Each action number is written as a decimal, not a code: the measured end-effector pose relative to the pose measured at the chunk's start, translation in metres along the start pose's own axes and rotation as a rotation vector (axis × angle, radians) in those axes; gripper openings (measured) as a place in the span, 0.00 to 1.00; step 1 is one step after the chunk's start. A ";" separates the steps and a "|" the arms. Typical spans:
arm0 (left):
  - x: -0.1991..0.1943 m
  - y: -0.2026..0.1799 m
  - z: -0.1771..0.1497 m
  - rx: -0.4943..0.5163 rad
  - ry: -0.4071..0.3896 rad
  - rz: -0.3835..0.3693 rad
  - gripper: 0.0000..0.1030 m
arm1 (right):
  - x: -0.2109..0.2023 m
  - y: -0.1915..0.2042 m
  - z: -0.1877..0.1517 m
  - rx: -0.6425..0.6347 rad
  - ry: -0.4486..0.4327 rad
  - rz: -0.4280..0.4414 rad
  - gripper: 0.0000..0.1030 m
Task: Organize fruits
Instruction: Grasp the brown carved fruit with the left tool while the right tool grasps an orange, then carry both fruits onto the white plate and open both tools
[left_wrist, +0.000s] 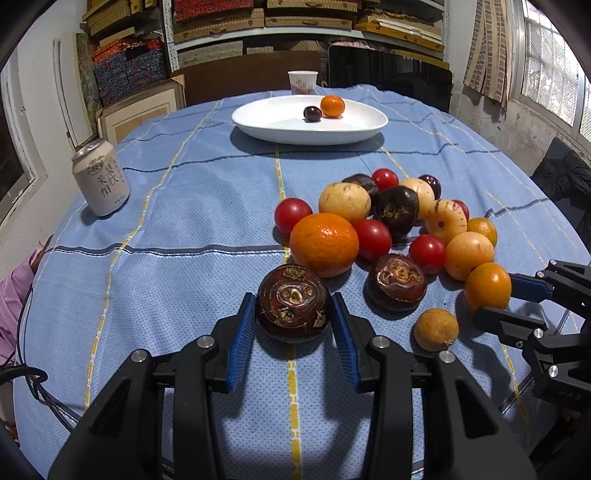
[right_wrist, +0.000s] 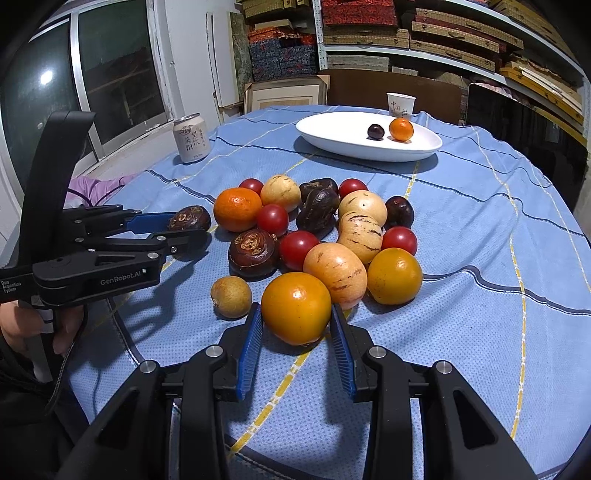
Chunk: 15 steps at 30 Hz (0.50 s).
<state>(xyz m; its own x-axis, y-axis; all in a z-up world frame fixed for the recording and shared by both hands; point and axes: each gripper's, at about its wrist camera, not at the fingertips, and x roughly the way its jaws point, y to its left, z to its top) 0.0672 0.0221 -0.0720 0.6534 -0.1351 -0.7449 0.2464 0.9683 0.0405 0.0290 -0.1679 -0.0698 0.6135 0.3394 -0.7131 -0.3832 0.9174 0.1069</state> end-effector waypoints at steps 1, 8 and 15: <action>-0.002 0.001 -0.001 -0.005 -0.006 0.000 0.39 | -0.001 -0.001 -0.001 0.005 -0.003 0.003 0.36; -0.013 0.009 -0.003 -0.024 -0.020 -0.018 0.39 | -0.021 -0.003 0.002 0.006 -0.040 0.002 0.36; -0.025 0.010 0.029 -0.023 -0.063 -0.048 0.39 | -0.040 -0.023 0.037 -0.009 -0.117 -0.039 0.36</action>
<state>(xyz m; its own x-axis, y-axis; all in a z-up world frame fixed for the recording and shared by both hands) 0.0743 0.0291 -0.0333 0.6854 -0.1939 -0.7019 0.2624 0.9649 -0.0103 0.0388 -0.1950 -0.0177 0.7042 0.3259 -0.6307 -0.3631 0.9288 0.0745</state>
